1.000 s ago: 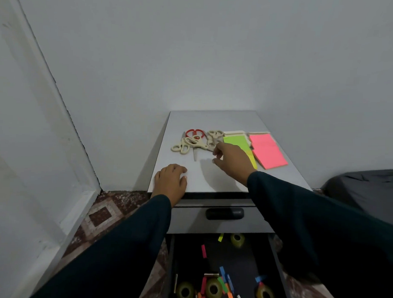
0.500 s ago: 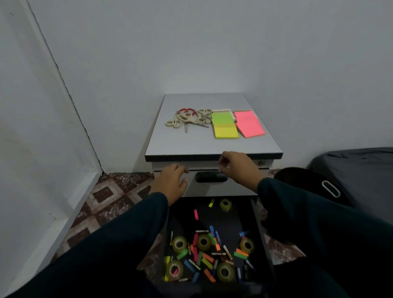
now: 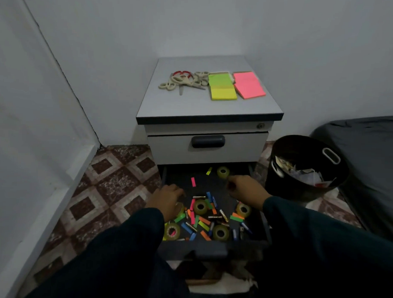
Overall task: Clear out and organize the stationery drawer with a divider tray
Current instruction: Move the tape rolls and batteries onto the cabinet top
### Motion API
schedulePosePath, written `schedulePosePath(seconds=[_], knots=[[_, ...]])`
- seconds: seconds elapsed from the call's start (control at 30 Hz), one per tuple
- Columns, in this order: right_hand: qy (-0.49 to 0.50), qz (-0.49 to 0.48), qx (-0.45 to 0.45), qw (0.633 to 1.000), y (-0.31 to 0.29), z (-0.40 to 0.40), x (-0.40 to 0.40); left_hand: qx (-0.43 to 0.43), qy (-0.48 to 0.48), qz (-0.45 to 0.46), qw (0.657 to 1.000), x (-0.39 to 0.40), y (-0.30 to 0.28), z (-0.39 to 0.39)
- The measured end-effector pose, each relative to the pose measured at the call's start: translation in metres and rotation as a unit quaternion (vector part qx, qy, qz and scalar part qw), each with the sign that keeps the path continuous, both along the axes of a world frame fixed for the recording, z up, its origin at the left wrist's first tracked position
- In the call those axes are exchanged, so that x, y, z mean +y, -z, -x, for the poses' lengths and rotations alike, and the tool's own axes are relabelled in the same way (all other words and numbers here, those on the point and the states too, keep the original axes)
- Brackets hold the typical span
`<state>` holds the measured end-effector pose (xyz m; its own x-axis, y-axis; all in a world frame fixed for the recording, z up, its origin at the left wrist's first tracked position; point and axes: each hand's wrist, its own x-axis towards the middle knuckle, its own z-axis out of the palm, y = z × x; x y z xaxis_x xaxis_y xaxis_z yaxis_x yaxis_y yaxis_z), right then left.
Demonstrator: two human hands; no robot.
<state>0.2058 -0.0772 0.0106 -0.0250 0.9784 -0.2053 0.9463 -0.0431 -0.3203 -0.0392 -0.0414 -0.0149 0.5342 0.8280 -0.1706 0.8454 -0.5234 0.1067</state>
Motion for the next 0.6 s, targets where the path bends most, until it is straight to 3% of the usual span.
schedulePosePath(seconds=[0.37,0.6], knots=[[-0.022,0.147,-0.040,0.988,0.069,-0.024,-0.011,0.134,0.003,0.105,0.985,-0.002,0.045,0.002],[-0.099,0.202,-0.052,0.973,0.087,-0.004,-0.003,0.138,-0.004,0.137,0.981,0.004,0.061,-0.005]])
